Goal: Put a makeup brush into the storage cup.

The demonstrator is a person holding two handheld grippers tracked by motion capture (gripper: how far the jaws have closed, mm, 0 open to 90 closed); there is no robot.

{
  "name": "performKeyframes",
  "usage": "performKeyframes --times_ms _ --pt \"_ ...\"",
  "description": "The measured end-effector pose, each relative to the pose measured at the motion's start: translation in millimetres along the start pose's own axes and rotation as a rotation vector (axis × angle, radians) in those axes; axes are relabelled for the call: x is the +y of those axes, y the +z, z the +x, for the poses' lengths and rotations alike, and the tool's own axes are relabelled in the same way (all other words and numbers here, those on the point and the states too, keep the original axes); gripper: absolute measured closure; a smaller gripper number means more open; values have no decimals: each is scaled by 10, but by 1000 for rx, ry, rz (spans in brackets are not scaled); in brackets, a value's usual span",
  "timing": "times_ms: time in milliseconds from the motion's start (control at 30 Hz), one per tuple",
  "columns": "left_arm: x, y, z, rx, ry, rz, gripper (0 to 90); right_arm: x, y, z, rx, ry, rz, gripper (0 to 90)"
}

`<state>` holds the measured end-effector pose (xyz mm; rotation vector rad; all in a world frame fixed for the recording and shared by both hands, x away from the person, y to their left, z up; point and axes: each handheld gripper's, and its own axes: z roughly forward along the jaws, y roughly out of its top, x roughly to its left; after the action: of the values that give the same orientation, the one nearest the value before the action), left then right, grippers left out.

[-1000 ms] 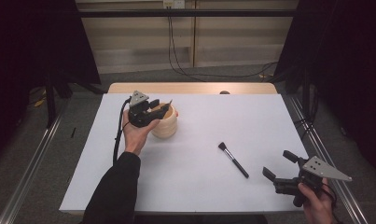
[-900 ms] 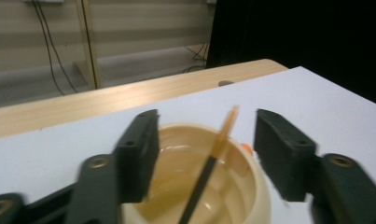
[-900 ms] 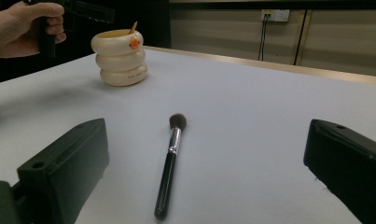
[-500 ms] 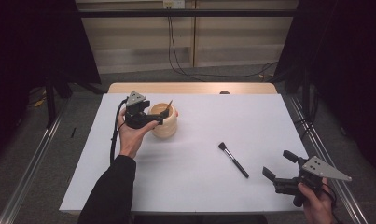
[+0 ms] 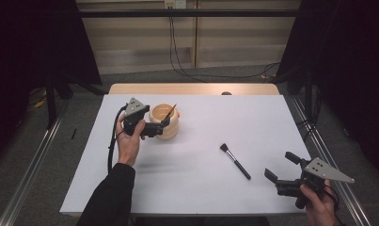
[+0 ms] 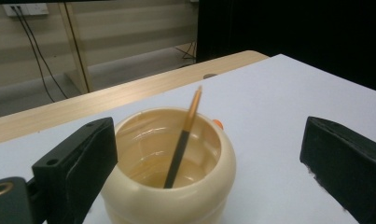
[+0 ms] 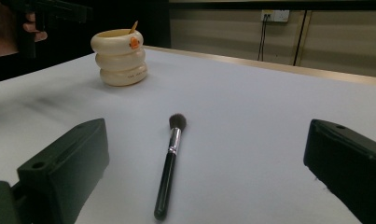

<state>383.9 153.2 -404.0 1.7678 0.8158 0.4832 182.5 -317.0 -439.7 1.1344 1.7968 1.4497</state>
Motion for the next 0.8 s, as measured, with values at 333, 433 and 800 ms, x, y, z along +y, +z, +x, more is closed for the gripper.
performKeyframes --times_ms 333,433,800 --pt "-75 -214 -92 10 2 -59 30 1 -1 4 -1 1 2 0" --pt "-104 -281 -113 13 10 -62 20 0 0 3 -2 2 1 0" --pt "-213 -442 -213 -4 -18 -76 10 0 4 4 0 -2 3 0"
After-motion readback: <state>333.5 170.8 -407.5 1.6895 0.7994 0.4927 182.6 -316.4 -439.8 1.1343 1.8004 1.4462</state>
